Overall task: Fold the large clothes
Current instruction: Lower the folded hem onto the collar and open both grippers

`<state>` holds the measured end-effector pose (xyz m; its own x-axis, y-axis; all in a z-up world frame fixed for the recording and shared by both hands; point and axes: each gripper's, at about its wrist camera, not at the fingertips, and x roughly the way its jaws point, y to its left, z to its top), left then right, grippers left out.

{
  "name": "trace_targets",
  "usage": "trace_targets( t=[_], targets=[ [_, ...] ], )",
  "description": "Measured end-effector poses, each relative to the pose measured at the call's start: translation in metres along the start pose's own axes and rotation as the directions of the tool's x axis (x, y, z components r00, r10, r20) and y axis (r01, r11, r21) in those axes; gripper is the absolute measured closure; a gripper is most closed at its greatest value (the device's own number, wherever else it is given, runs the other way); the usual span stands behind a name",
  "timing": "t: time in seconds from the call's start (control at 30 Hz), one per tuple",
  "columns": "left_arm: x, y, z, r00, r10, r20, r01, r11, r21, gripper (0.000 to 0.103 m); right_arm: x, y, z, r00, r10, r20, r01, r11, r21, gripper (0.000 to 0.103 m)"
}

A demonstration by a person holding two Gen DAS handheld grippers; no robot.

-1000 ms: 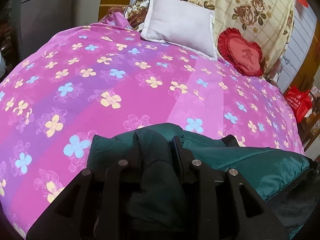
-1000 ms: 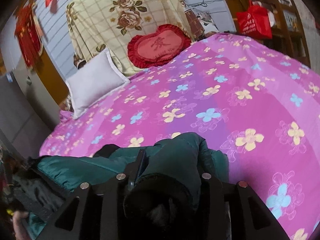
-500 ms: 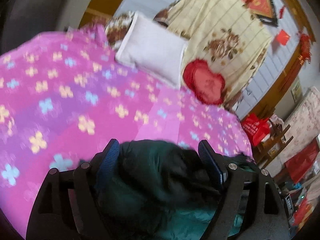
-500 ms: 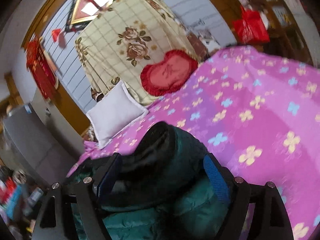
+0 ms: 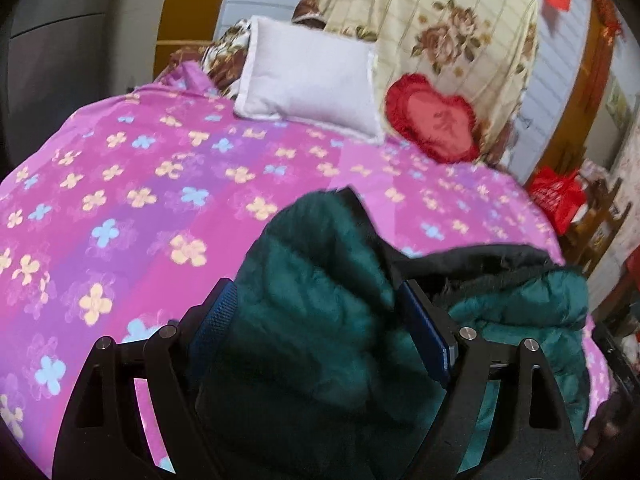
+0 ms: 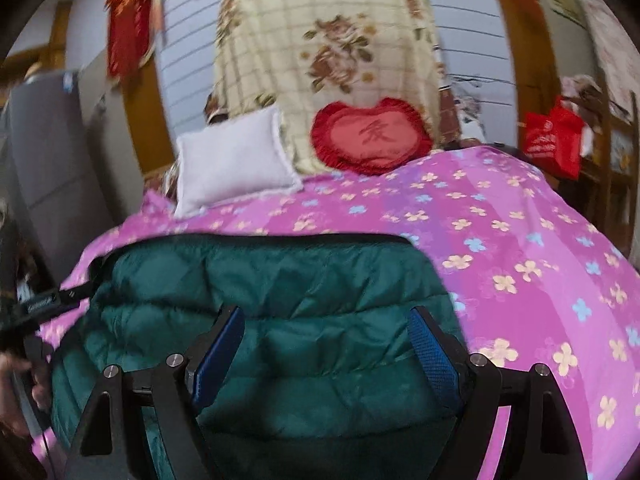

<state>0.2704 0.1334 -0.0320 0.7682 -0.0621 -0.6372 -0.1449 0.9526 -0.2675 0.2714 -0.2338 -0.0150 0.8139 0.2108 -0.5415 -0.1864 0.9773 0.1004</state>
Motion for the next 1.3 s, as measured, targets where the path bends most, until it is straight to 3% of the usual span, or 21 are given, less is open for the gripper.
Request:
trace_targets(
  t=[0.13,0.23,0.33,0.57,0.77,0.87,0.93,1.03,1.1,1.17,1.2,1.3],
  targets=[
    [0.033,0.008,-0.011,0.987,0.102,-0.122,-0.102,0.995,0.006,0.020,0.041,0.007,-0.017,0.984,-0.033,-0.174,0.018,0.996,-0.091,0.018],
    [0.043,0.021,-0.014,0.986,0.061,-0.156,-0.072,0.995,-0.065,0.019,0.059,-0.004,-0.024,0.974,-0.012,-0.225,0.000,0.999,-0.052,0.013],
    [0.044,0.022,-0.016,0.985,0.071,-0.159,-0.082,0.994,-0.069,0.018,0.070,-0.013,-0.026,0.966,0.004,-0.257,-0.006,1.000,-0.006,0.011],
    [0.043,0.007,-0.019,0.976,0.124,-0.177,-0.125,0.992,0.010,0.018,0.063,-0.003,-0.027,0.956,-0.013,-0.294,0.002,0.999,-0.038,0.005],
    [0.051,0.011,-0.016,0.972,0.071,-0.223,-0.073,0.997,0.000,0.016,0.057,-0.001,-0.028,0.956,0.016,-0.294,-0.026,0.999,-0.031,0.000],
    [0.034,0.007,-0.014,0.980,0.104,-0.169,-0.104,0.995,0.009,0.017,0.053,0.004,-0.027,0.956,-0.026,-0.291,0.012,0.999,-0.050,0.000],
    [0.008,-0.009,-0.012,0.989,0.122,-0.078,-0.117,0.991,0.071,0.017,0.041,0.009,-0.024,0.958,-0.061,-0.281,0.049,0.998,-0.051,0.001],
    [-0.033,-0.034,-0.019,0.999,0.029,0.019,-0.031,0.987,0.155,0.017,-0.001,0.029,-0.025,0.984,-0.050,-0.171,0.038,0.997,-0.068,0.001],
    [-0.033,-0.043,-0.026,1.000,0.017,-0.007,-0.016,0.984,0.178,0.017,-0.016,0.040,-0.030,0.991,-0.041,-0.125,0.031,0.996,-0.079,0.001],
    [-0.012,-0.046,-0.037,0.993,0.046,-0.105,-0.026,0.982,0.185,0.017,-0.017,0.045,-0.034,0.992,-0.027,-0.120,0.017,0.997,-0.081,0.001],
    [0.001,-0.047,-0.044,0.986,0.076,-0.147,-0.047,0.980,0.195,0.017,-0.012,0.046,-0.037,0.989,-0.028,-0.142,0.016,0.996,-0.083,0.001],
    [0.007,-0.056,-0.052,0.986,0.122,-0.116,-0.088,0.962,0.258,0.016,0.019,0.040,-0.049,0.962,-0.031,-0.272,0.009,0.997,-0.079,0.000]
  ],
)
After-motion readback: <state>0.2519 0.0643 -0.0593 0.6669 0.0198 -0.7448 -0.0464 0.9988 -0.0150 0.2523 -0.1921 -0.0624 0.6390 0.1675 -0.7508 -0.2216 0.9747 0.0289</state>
